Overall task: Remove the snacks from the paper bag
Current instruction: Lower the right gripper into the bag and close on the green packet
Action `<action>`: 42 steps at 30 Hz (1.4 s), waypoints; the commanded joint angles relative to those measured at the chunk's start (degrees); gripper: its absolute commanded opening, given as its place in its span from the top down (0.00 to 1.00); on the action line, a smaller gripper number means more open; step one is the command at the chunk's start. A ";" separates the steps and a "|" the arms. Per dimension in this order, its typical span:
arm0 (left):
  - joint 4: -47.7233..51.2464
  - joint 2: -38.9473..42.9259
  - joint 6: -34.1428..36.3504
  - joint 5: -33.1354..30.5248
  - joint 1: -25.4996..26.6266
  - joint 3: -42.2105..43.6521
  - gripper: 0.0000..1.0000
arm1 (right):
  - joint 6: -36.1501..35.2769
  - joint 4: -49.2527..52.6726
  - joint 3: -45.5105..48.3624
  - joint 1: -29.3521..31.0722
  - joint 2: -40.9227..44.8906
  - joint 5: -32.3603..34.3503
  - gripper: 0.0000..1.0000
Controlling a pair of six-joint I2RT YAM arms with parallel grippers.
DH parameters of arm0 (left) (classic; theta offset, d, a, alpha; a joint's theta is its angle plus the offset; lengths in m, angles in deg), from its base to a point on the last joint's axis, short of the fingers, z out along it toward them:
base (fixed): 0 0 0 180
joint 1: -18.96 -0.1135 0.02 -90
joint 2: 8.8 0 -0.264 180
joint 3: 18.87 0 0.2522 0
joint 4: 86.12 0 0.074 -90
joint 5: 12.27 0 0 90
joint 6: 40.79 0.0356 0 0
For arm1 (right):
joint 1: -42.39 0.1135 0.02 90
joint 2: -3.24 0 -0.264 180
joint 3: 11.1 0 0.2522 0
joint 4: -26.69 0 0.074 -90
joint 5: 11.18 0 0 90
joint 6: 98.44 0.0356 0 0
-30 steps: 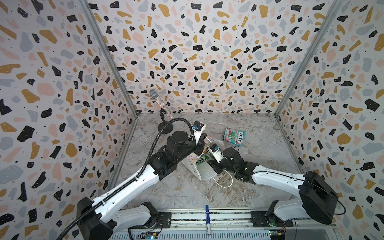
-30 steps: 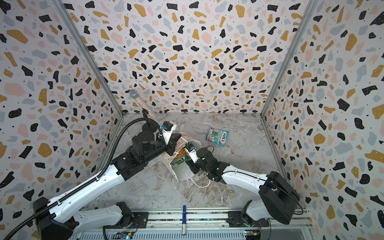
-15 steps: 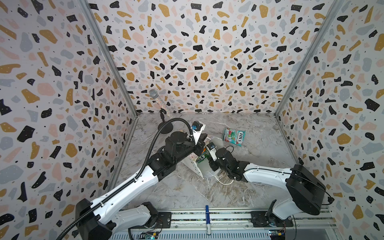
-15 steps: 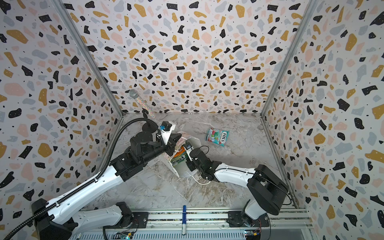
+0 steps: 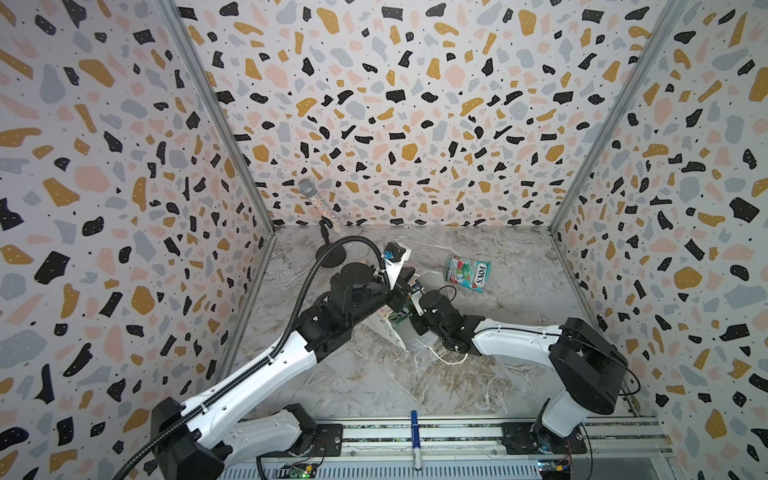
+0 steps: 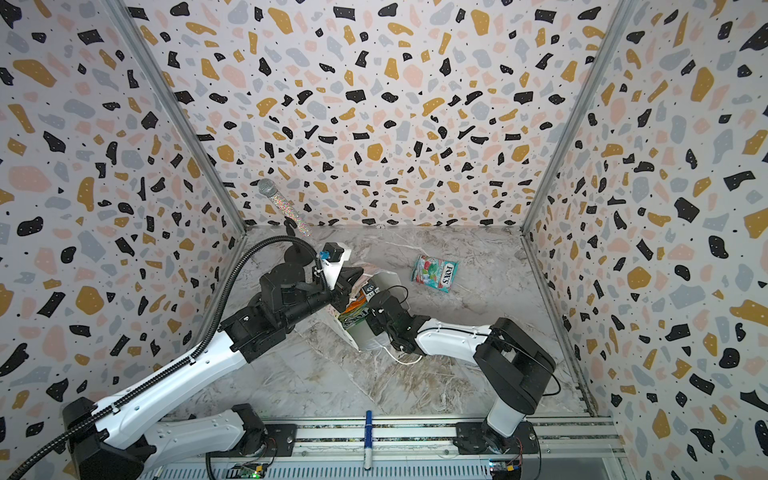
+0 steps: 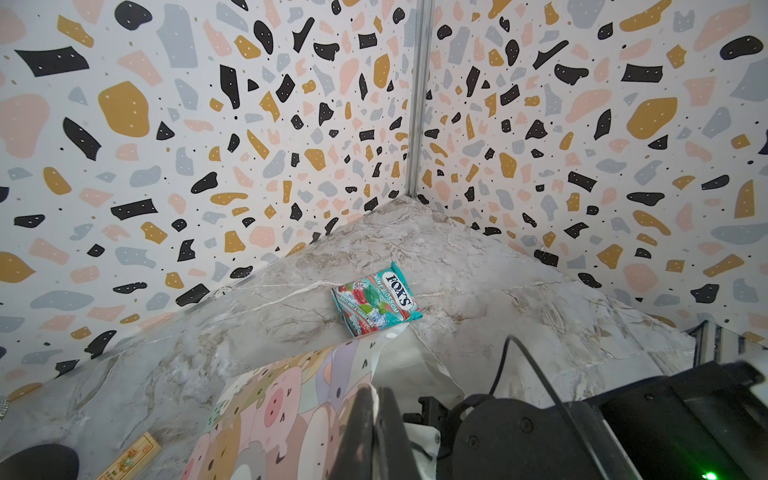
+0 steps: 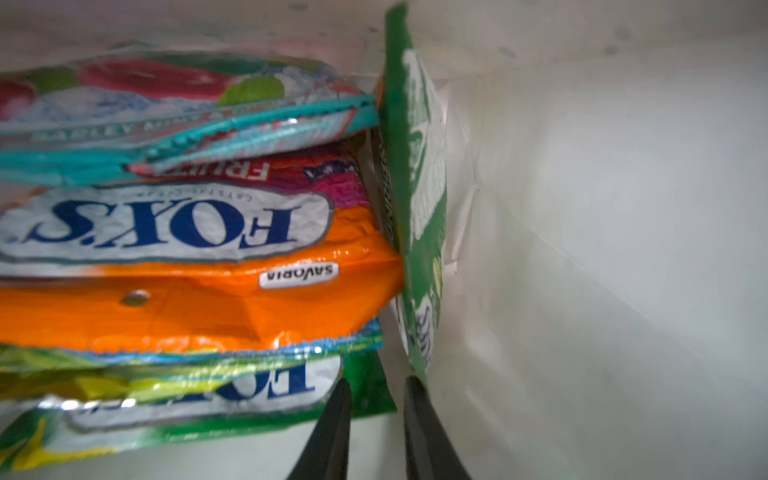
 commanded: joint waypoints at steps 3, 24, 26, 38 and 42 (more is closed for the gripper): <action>-3.87 1.54 -0.19 0.98 -0.16 0.18 1.00 | -1.48 3.40 -4.17 0.05 -2.23 3.79 0.74; -3.68 1.43 -0.04 -0.04 -0.16 0.27 1.00 | -4.08 0.57 -3.73 -4.66 -1.48 -8.82 1.00; -3.68 1.51 -0.01 -0.56 -0.18 0.33 1.00 | -3.76 -0.63 -1.20 -4.68 1.79 -11.26 1.00; -3.52 1.01 -0.51 -1.47 -0.20 0.18 1.00 | -4.64 -1.62 4.36 -5.18 11.36 -13.78 0.88; -3.65 1.10 -0.53 -1.40 -0.16 0.23 1.00 | -5.28 -0.29 1.82 -5.23 8.57 -12.92 0.78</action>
